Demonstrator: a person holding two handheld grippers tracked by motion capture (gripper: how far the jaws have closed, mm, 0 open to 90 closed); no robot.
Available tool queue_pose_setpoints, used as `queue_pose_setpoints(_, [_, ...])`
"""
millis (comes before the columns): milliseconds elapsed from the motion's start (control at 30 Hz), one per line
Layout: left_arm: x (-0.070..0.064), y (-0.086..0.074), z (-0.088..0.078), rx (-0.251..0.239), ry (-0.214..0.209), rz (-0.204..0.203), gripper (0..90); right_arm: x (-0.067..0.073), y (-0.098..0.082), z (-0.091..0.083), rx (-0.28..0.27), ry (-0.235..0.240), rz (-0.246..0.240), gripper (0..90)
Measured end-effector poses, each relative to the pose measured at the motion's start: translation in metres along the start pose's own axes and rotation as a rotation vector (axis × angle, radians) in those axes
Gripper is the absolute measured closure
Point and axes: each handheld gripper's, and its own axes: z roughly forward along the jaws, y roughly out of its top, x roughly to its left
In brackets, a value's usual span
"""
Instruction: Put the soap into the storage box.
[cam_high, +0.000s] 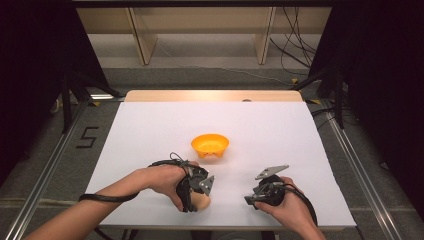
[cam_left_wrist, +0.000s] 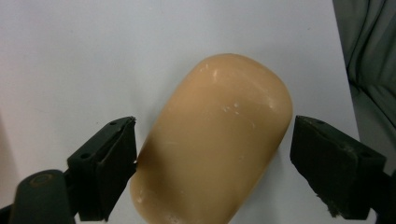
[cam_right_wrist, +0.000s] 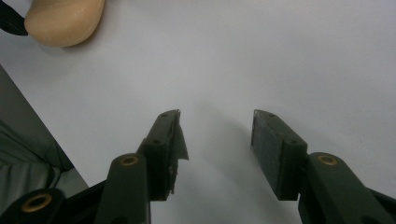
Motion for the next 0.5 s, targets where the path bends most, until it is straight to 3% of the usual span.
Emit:
queue_pose_setpoints(233, [0.001,0.0006,0.0053,0.033,-0.019,-0.038,14.7,-0.0005,0.0002,0.0001,-0.003,0.002,-0.003,52.3])
queue_pose_setpoints(267, [0.0026,0.0009,0.0046,0.052,-0.022,-0.024,14.7,-0.0004,0.0001,0.0,-0.003,0.001,-0.001,52.3])
queue_pose_setpoints(367, [0.0036,0.0012,0.0054,0.056,-0.027,-0.027,14.7,0.0009,0.0006,-0.0001,0.011,-0.004,0.017,52.4])
queue_pose_setpoints(433, [0.0027,0.0012,0.007,0.039,-0.028,-0.052,14.7,0.0001,0.0007,0.001,0.005,-0.005,0.007,52.4])
queue_pose_setpoints(500, [0.0044,0.0015,0.0071,0.062,-0.03,-0.032,14.8,-0.0005,0.0008,0.0015,0.01,-0.001,0.002,52.4])
